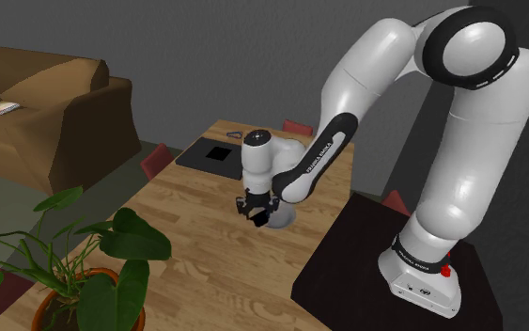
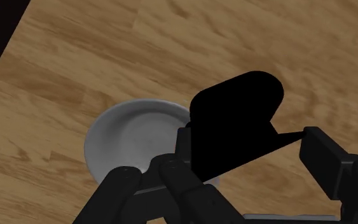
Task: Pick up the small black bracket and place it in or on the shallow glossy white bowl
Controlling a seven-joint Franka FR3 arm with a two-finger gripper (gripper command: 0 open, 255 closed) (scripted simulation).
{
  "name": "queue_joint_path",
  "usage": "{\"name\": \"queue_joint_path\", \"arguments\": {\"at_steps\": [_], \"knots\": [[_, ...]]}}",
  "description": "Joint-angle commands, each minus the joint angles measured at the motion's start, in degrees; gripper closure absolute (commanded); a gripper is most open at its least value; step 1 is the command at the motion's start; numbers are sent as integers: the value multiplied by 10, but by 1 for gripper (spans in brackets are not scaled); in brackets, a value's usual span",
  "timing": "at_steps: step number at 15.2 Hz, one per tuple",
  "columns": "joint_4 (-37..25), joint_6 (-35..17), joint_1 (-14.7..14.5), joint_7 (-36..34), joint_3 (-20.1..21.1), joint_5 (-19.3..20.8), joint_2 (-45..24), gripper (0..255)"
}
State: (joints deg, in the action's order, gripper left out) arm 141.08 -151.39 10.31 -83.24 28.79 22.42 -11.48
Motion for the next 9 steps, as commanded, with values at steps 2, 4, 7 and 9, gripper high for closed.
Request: {"name": "queue_joint_path", "arguments": {"at_steps": [2, 4, 7, 9], "knots": [[36, -19, 37, 59, -6, -22, 28, 255], [60, -31, 61, 101, -11, -40, 48, 255], [78, -47, 79, 128, -22, -41, 54, 255], [75, -60, 74, 105, -32, -11, 34, 255]]}}
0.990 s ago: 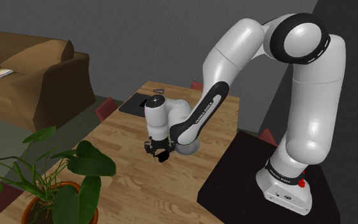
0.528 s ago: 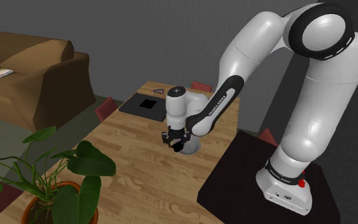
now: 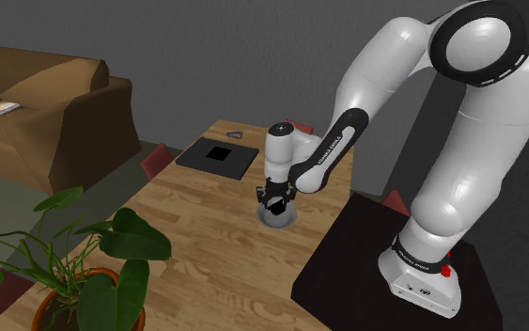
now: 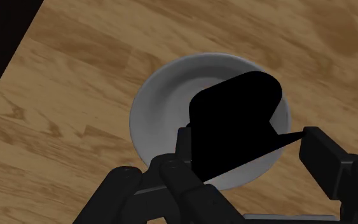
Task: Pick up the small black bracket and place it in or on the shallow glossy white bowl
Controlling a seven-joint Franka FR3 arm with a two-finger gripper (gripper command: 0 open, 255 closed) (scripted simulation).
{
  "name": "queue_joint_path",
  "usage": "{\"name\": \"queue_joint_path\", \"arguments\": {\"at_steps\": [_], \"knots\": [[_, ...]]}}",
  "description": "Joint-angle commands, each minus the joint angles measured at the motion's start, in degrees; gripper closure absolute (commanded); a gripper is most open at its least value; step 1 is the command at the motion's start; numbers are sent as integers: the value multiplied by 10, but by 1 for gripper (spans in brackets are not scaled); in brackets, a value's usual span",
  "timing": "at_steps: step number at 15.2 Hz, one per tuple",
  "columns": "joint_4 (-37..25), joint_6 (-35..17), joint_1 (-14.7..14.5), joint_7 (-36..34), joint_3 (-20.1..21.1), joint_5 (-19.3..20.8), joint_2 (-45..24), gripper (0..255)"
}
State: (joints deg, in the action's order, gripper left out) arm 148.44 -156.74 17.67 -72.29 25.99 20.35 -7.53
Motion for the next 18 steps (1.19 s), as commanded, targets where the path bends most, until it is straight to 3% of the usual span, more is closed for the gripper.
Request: {"name": "queue_joint_path", "arguments": {"at_steps": [1, 12, 18], "knots": [[0, -13, -3, -16, -10, 25, -15, 255], [-31, -79, -70, -142, -107, 184, -125, 255], [-31, -79, -70, -142, -108, 183, -125, 255]]}}
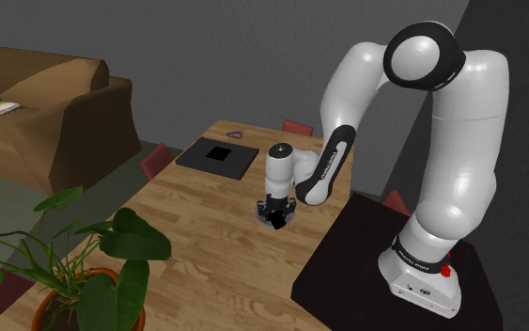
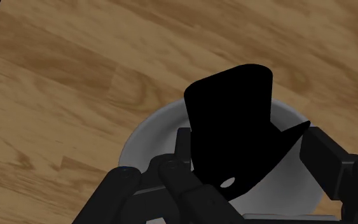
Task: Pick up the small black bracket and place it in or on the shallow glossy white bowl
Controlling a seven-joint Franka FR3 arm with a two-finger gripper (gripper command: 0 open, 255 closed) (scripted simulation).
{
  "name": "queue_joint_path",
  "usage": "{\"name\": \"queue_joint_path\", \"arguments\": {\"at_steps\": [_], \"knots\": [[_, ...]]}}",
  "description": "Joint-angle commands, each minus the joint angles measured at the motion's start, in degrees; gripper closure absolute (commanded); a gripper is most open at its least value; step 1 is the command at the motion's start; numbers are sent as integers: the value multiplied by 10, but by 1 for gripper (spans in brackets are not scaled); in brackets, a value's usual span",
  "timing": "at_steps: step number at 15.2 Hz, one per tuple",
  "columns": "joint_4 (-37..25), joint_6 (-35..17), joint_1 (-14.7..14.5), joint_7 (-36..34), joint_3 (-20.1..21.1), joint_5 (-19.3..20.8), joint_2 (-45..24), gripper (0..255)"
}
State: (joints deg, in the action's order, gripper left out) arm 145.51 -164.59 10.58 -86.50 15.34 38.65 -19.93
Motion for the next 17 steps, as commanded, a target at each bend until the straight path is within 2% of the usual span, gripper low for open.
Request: {"name": "queue_joint_path", "arguments": {"at_steps": [1, 2, 3, 8, 12, 17], "knots": [[-2, -1, 1, 0, -1, 0, -1, 255], [-2, -1, 1, 0, -1, 0, -1, 255], [-2, -1, 1, 0, -1, 0, -1, 0], [-2, -1, 1, 0, -1, 0, -1, 0], [30, 53, 64, 95, 91, -124, 91, 0], [30, 53, 62, 95, 89, -125, 91, 0]]}}
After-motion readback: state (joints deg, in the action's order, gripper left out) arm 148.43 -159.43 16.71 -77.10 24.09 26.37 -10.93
